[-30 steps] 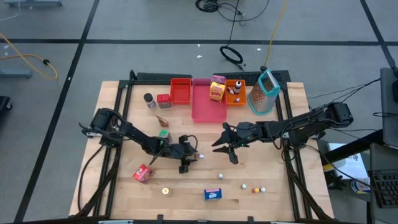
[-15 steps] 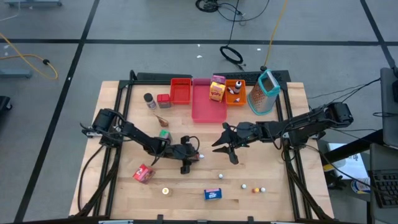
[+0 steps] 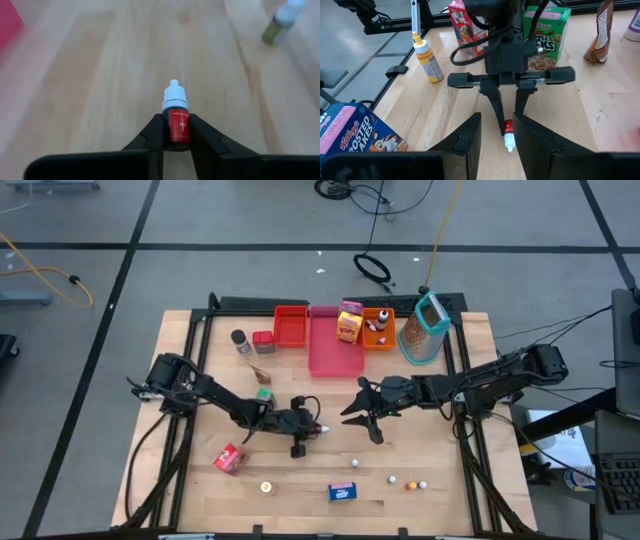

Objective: Pick & Place Kitchen Items
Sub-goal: Put the red food coloring bottle into the orange bin

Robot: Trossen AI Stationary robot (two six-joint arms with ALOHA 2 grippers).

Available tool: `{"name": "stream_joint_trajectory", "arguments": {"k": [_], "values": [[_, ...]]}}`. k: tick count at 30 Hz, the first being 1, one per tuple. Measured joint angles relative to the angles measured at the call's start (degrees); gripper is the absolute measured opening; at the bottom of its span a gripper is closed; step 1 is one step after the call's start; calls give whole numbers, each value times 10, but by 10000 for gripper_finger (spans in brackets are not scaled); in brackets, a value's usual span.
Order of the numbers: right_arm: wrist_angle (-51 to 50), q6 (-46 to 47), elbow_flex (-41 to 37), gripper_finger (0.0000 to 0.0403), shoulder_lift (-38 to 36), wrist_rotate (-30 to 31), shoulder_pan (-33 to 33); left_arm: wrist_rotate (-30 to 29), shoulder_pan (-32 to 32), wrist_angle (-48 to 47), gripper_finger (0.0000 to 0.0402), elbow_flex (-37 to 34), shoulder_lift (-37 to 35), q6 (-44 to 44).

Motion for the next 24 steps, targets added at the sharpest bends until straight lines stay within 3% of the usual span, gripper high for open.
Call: {"name": "stream_joint_trajectory", "arguments": {"k": [4,12,19,24], "values": [[0,-4,0,105,0,2,0,-2,6,3,74,0,-22,0],[2,-3,0,105,0,3,0,-2,14,4,47,0,-67,6],[4,0,0,105,0,3,0,-2,27,43,75,0,-101,39],[22,-3,0,105,0,3,0,-1,32,49,57,20,-106,64]]}}
